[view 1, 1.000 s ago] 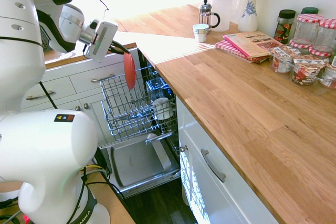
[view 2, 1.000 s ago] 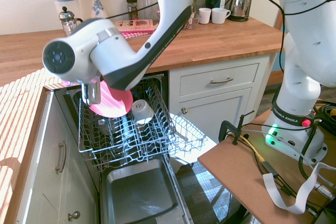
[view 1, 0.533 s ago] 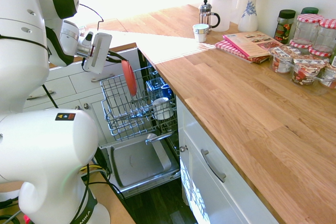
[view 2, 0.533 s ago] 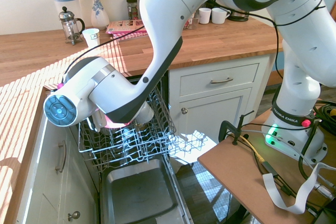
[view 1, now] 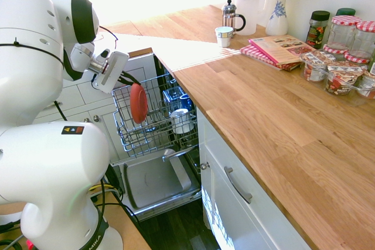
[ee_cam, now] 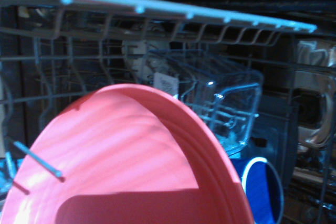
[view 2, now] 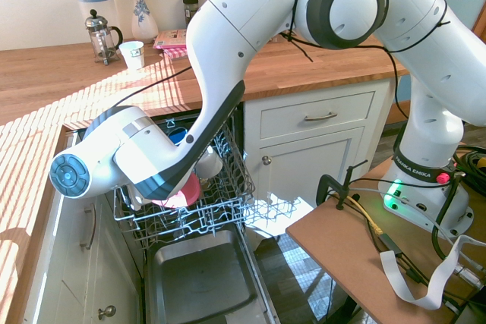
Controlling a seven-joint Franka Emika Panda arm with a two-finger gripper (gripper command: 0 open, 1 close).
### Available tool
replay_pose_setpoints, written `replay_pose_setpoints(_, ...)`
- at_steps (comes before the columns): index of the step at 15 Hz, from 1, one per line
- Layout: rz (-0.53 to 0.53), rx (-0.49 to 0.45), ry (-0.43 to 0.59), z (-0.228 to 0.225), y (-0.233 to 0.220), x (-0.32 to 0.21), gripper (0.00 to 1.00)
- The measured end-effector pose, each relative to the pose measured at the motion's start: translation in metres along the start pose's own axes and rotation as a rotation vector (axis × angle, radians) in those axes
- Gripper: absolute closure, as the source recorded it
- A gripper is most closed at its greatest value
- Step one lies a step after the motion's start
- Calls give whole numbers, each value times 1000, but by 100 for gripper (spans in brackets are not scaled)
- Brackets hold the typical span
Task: Put the plate in the dishwasher
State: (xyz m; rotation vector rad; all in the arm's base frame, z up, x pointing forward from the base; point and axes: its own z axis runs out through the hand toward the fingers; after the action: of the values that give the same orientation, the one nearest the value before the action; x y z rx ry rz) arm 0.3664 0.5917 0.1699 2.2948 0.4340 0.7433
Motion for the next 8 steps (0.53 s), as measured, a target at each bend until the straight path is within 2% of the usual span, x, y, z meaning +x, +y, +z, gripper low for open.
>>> replay_pose_setpoints(3,-6,-14,-73,9,-12,-6,0)
replay_pose_setpoints(8,9,3,-209,-1,-5,25,0)
